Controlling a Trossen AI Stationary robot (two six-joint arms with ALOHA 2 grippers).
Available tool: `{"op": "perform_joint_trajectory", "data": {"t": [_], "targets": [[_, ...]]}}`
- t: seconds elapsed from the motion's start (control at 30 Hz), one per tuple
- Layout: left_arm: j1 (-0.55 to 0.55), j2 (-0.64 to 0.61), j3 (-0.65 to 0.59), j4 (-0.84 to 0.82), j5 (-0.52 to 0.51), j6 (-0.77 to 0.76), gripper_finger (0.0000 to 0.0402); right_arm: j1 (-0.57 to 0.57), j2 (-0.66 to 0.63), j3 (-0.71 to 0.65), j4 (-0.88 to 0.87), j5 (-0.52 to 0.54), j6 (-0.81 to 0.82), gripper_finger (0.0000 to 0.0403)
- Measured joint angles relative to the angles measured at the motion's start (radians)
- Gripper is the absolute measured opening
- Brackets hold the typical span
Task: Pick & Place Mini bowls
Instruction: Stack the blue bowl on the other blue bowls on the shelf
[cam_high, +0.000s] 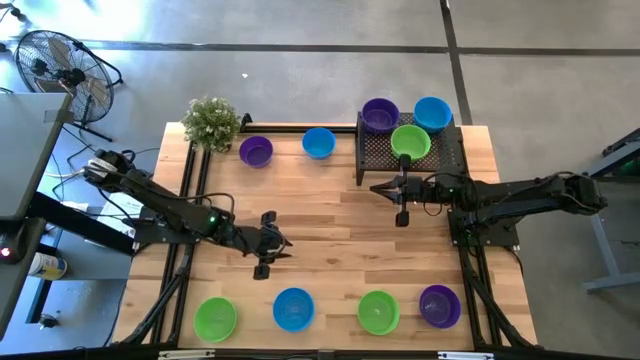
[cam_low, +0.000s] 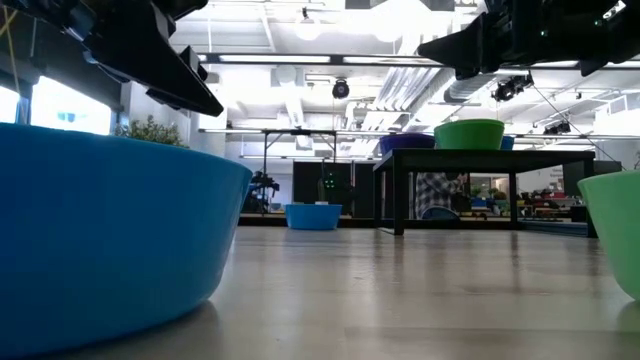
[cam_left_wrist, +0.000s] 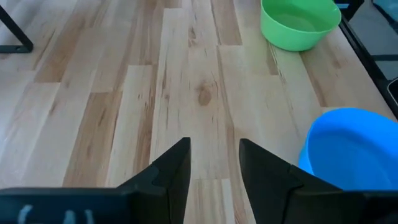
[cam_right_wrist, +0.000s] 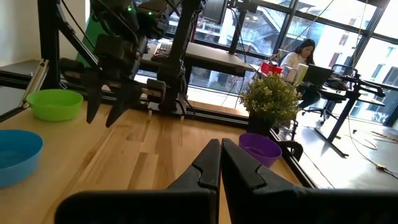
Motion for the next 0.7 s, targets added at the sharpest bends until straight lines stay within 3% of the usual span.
{"op": "perform_joint_trajectory", "data": {"t": [0.17,0.4,0.7], "targets": [[-0.034,0.012,0.029,-0.017,0.002,-0.007,0.0134,0.000,0.000,0.000,0.000,0.000,0.000,0.0001],[-0.073,0.114,0.171,-0.110,-0.004,-0.011,0.0134,0.000,0.000,0.000,0.000,0.000,0.007,0.0002],[-0.073,0.254,0.323,-0.193,0.098,-0.015,0.0134,0.000,0.000,0.000,-0.005,0.000,0.008,0.0001]]}}
